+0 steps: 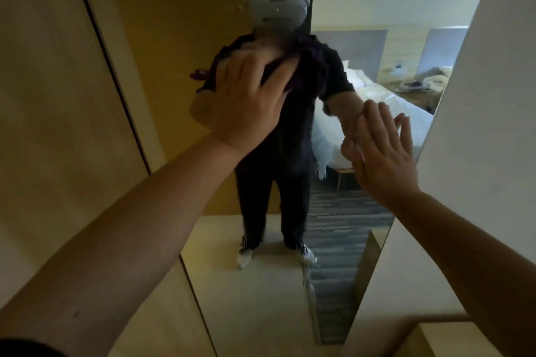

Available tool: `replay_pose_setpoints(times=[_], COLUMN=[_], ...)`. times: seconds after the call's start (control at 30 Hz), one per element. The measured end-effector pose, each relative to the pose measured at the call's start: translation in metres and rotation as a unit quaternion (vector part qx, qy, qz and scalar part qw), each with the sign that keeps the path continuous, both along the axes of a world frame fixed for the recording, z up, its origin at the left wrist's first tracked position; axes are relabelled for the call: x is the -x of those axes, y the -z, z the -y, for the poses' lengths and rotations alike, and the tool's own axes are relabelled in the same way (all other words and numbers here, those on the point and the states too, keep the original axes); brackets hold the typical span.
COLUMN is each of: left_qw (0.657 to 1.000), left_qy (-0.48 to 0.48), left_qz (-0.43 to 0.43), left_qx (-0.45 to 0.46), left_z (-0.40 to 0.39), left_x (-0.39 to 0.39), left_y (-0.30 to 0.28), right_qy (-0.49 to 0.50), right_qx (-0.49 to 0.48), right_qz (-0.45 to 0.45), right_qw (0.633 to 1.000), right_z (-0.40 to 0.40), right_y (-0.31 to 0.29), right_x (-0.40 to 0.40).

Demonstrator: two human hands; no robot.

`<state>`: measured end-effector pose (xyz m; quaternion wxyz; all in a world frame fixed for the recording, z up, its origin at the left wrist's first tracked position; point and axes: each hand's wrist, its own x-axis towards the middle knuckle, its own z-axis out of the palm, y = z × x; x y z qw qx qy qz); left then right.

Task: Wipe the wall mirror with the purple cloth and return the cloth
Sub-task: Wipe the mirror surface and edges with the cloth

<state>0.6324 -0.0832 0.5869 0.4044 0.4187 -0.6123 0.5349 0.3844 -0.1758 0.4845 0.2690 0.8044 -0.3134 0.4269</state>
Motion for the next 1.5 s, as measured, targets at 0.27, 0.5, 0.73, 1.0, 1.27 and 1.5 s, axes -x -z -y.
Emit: replay_pose_setpoints(times=[0.27,0.5,0.73,1.0,1.27,1.5], left_qw=[0.998,0.967,0.963,0.993,1.0,0.998], left_qy=[-0.039,-0.017,-0.004,0.035,-0.014,-0.058], left_qz=[0.034,0.154,0.116,-0.041,0.003,0.04], left_qx=[0.029,-0.2,-0.242,-0.105,0.002,-0.004], left_z=[0.031,0.002,-0.01,0.013,0.056,0.061], left_x=[0.014,0.005,0.011,0.049,0.09,0.096], left_y=[0.061,0.27,0.267,0.111,-0.039,0.088], right_qy=[0.0,-0.019,-0.005,-0.005,0.037,0.012], right_qx=[0.037,0.063,0.03,-0.022,-0.023,0.005], right_qz=[0.007,0.014,0.006,-0.009,-0.055,-0.055], right_qw=[0.999,0.998,1.0,1.0,0.998,0.998], right_z=[0.019,0.026,0.02,0.007,0.031,0.044], right_y=[0.011,0.014,0.01,-0.002,-0.002,0.002], right_x=[-0.002,-0.001,0.0,0.037,0.071,0.075])
